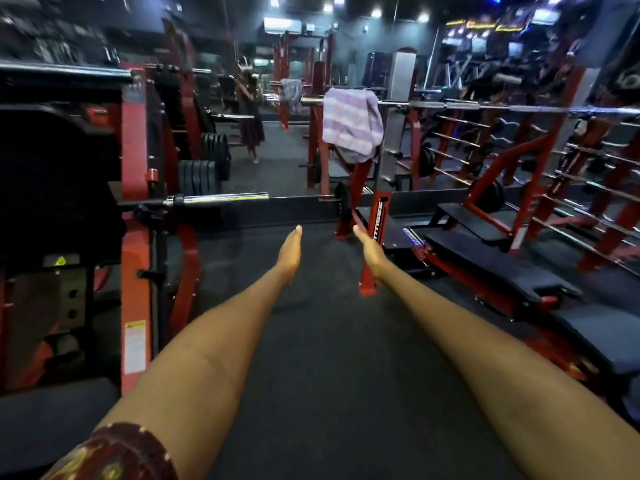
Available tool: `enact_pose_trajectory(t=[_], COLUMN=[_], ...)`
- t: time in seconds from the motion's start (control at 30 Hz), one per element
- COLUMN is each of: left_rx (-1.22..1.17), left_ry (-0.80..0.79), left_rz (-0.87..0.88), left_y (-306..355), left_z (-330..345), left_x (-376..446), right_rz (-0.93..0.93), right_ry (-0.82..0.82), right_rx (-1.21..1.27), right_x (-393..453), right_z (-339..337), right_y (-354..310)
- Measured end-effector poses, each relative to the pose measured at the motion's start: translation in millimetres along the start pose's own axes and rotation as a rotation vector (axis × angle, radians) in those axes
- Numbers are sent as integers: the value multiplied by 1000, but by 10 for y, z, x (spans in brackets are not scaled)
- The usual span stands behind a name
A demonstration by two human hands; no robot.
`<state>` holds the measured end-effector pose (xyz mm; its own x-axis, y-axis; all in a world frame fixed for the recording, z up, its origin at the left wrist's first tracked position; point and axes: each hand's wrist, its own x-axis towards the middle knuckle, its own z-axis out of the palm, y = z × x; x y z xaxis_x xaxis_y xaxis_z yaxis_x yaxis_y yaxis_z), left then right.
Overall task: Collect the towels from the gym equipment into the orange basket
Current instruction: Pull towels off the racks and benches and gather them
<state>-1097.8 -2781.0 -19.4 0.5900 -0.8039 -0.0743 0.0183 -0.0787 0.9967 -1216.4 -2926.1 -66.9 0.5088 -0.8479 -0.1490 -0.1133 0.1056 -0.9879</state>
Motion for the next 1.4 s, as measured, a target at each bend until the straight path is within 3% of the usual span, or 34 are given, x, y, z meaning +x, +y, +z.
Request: enact_pose_trajectory(t=[0.3, 0.47, 0.63, 0.7, 1.07, 1.4], left_rx=[41, 20, -22, -33, 89, 304], left_ry=[-27, -40, 6, 33, 64, 120], left_rz=[11, 15, 26, 48, 119, 348], left_y=[134, 194, 557, 686, 853, 1910], left_z=[688, 1209, 1622, 1741, 2026, 2021], left_x=[1775, 2801, 3832, 4224, 6146, 8100], right_rz=[-29, -60, -92, -151, -226, -382], right_ry=[67, -60, -3, -3, -59, -40], right_rx=[43, 50, -23, -28, -70, -91], right_x=[1593, 3613, 3568, 3977, 5848, 7418], right_z=[-518, -1074, -1180, -1290, -1141, -904], right_y=[-344, -15, -1234, -1451, -1871, -2924])
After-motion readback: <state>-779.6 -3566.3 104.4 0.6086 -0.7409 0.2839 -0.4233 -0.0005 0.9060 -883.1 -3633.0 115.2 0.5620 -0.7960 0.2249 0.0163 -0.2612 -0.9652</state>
